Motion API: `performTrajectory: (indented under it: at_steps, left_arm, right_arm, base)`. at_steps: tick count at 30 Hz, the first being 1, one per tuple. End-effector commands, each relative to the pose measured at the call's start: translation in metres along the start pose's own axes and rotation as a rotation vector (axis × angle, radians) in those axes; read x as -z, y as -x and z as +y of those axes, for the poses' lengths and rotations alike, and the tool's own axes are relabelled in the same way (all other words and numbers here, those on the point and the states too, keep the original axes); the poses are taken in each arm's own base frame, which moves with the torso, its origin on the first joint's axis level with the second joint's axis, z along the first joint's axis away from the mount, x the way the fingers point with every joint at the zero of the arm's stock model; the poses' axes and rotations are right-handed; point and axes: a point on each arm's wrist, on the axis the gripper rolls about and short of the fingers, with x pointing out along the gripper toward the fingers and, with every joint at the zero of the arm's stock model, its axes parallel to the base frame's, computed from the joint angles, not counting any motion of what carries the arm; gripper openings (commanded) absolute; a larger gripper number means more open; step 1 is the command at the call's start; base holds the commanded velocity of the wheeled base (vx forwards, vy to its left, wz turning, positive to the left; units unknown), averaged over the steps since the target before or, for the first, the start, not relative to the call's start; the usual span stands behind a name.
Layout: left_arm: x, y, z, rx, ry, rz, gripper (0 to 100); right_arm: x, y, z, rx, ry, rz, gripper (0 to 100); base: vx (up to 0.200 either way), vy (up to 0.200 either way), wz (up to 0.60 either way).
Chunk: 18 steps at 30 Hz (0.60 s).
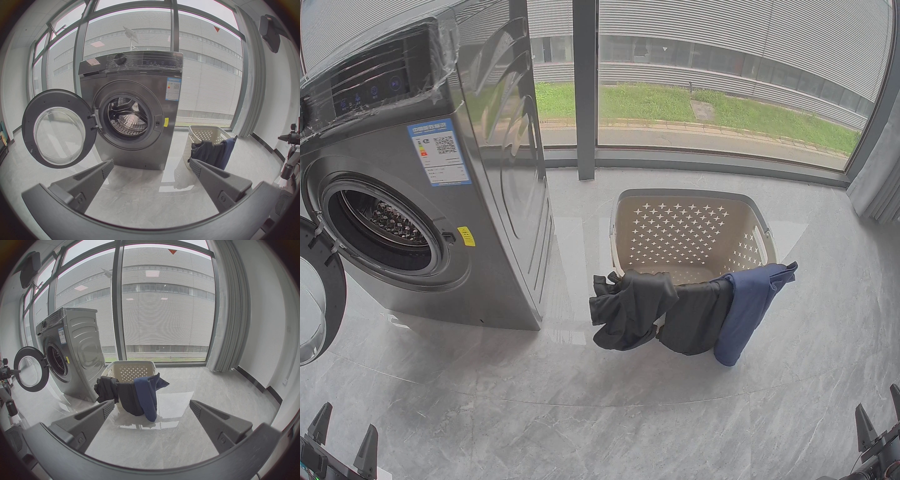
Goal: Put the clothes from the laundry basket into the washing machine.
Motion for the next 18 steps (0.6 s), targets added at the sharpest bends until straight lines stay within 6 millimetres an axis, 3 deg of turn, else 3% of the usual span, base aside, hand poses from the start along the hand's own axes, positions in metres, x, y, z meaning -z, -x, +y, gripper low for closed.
performTrajectory:
  at_steps: [1, 3, 18]
  left_arm:
    - [0.0052, -0.0001, 0.0002, 0.000, 0.000, 0.002, 100]
    - [0.0052, -0.0001, 0.0002, 0.000, 0.000, 0.002, 100]
    - [0.0052, -0.0001, 0.0002, 0.000, 0.000, 0.002, 100]
  right_arm:
    - [0.0040, 0.0000, 0.0000, -0.001, -0.002, 0.000, 100]
    - [0.0040, 0.0000, 0.0000, 0.000, 0.000, 0.000, 100]
    - [0.0040, 0.0001, 0.0000, -0.003, -0.002, -0.002, 100]
  base:
    - [0.000, -0.200, 0.00]
    - [0.000, -0.200, 0.00]
    - [0.000, 0.000, 0.00]
